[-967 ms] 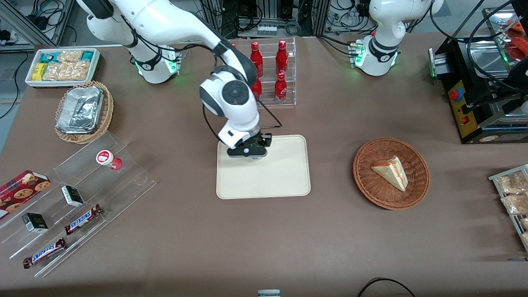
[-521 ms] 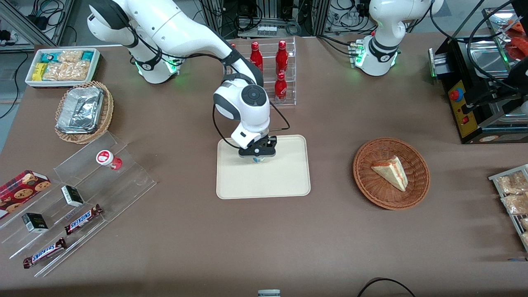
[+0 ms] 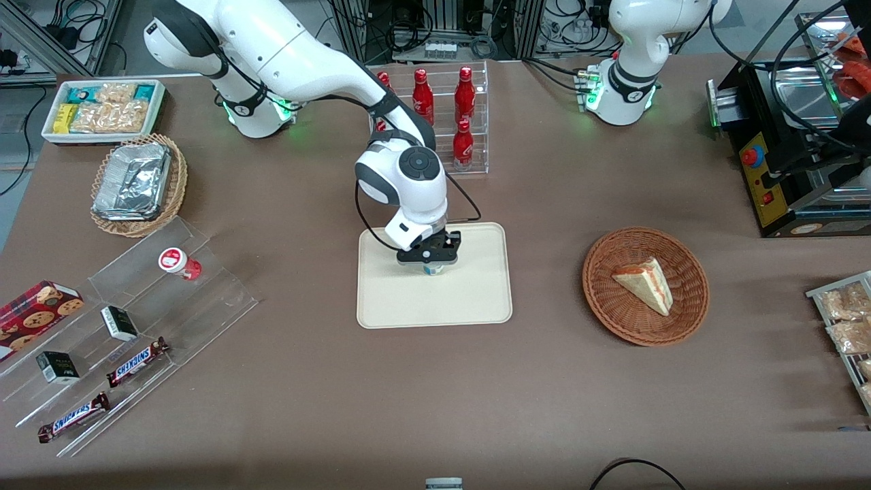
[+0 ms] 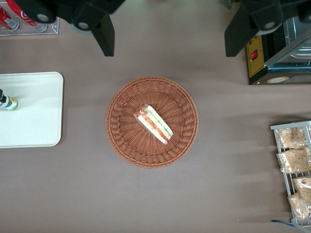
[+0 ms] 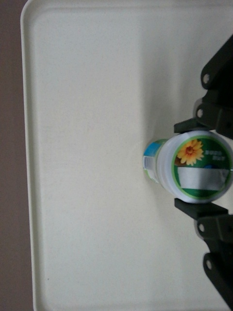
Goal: Place green gum on tray
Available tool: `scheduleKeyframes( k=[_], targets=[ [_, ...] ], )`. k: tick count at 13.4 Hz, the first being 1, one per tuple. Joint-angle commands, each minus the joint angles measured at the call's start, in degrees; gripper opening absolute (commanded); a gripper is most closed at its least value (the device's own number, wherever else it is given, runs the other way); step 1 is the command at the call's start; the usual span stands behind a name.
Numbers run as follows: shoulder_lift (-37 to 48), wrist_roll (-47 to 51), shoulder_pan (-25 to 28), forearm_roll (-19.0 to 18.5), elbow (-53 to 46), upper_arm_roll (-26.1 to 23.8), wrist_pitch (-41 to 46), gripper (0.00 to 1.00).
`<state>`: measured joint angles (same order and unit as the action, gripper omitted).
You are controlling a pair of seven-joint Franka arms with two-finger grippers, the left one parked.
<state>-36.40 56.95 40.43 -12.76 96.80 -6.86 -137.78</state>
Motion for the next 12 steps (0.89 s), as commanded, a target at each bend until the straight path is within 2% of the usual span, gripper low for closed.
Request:
scheduleKeyframes(
  k=[1,2,5,8,9,10,11,12],
  targets=[
    [-1.6,1.6,0.3,-1.7,-1.9,0.2,-0.6,0.27],
    [-1.4,1.1,-0.2,-1.7,-1.9,0.2,-0.5,0.99],
    [0.1,0.5,-1.8,-1.0,-2.0,0.1,0.1,1.0],
    [6.7,0.5,-4.1,-0.5,0.3,-0.3,4.5,1.0],
    [10.1,-0.7,-6.0,1.0,2.8,-0.5,4.8,1.0],
    [13.9,-5.2,-6.9,4.2,5.0,-0.6,5.5,1.0],
    [17.4,-10.7,-8.2,9.1,6.7,-0.4,8.0,1.0],
    [20.5,-16.5,-10.5,13.5,7.0,-0.4,12.9,1.0]
  ],
)
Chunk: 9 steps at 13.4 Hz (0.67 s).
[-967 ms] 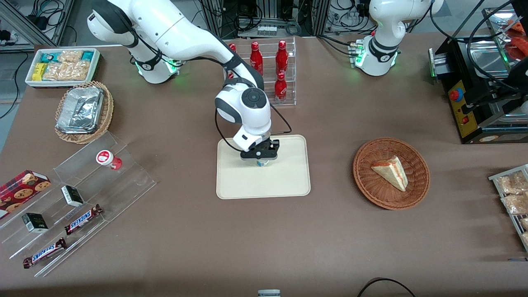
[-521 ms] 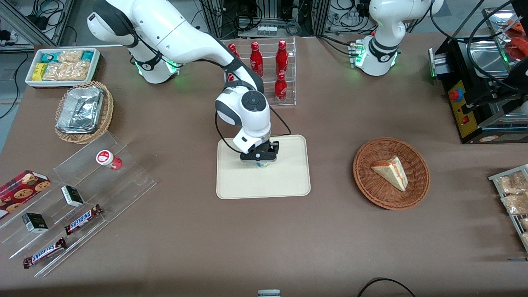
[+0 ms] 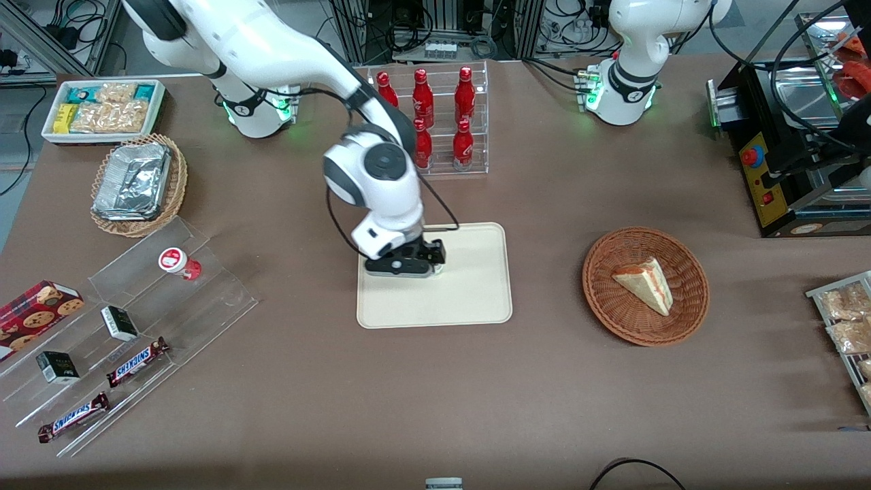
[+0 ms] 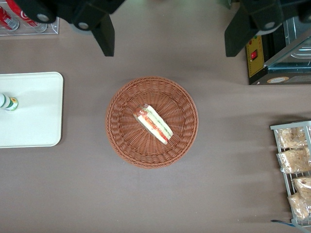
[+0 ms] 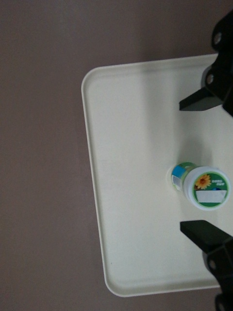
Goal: Place green gum on tray
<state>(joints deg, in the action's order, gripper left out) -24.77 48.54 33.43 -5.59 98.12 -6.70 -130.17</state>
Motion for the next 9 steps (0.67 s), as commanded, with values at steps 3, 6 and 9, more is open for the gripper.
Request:
scheduleKeyframes(
  k=[3,6,9],
  targets=[
    [17.8,-20.7,-12.2,11.7,5.9,-0.5,18.7,1.0],
    [24.9,-29.6,-20.2,13.7,5.9,-0.3,30.8,1.0],
    [29.7,-38.1,-29.2,13.5,5.9,-0.1,39.5,1.0]
  ],
)
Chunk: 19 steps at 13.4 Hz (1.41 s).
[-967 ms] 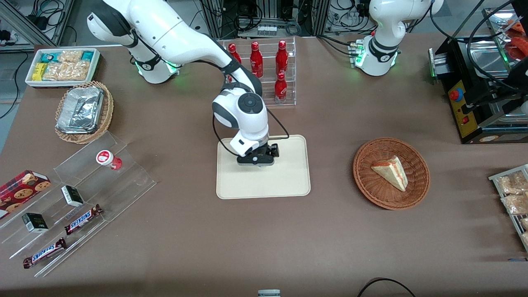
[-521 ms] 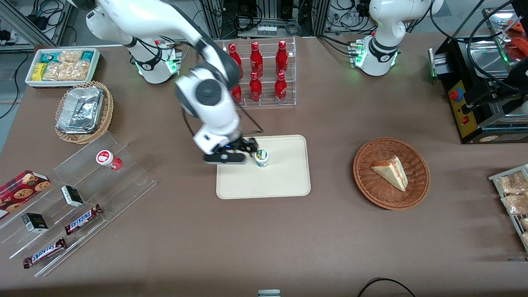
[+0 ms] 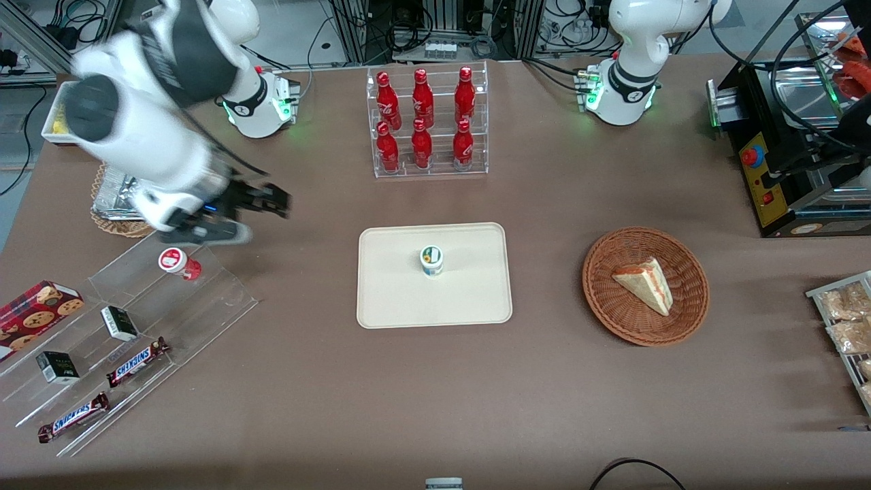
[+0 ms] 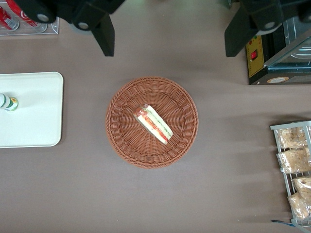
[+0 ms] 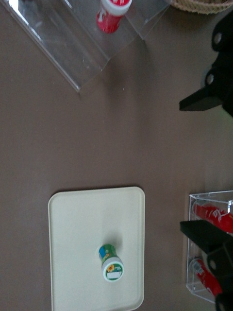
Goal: Place green gum on tray
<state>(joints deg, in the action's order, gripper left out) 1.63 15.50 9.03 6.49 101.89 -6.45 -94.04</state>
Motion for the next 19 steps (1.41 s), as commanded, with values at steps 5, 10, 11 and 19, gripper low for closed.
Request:
scheduleKeyframes(
  k=[5,10,11,19],
  targets=[
    [5.2,-15.1,-15.4,-1.1,0.9,1.0,7.5,1.0],
    [4.1,-17.9,-15.2,-3.4,-3.3,5.9,8.2,1.0],
    [3.2,-18.0,-15.1,-3.4,-4.4,5.9,8.2,1.0],
    [-2.4,-17.3,-10.1,-5.1,-12.2,8.4,8.1,1.0]
  ],
)
